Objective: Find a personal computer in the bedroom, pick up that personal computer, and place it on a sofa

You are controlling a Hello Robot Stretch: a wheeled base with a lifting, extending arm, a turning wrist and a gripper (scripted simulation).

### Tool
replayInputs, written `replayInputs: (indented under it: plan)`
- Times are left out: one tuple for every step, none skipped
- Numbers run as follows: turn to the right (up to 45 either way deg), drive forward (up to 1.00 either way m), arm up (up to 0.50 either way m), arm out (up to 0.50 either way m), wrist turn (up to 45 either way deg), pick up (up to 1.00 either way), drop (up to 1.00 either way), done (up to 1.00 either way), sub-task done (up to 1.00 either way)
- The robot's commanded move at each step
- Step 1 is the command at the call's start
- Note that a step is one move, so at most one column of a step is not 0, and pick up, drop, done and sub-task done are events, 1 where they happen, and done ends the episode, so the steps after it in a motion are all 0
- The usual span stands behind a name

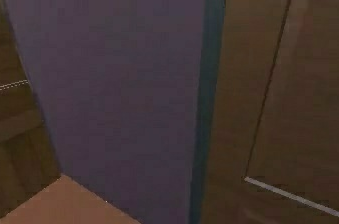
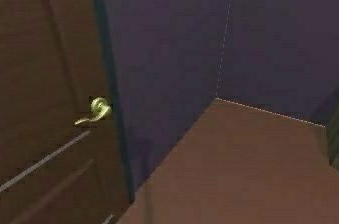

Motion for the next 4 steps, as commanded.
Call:
replayInputs:
  plan:
    - [-45.0, 0.0, 0.0, 0.0, 0.0, 0.0, 0.0, 0.0, 0.0]
    - [-12.0, 0.0, 0.0, 0.0, 0.0, 0.0, 0.0, 0.0, 0.0]
    - [0.0, 0.55, 0.0, 0.0, 0.0, 0.0, 0.0, 0.0, 0.0]
    - [-21.0, 0.0, 0.0, 0.0, 0.0, 0.0, 0.0, 0.0, 0.0]
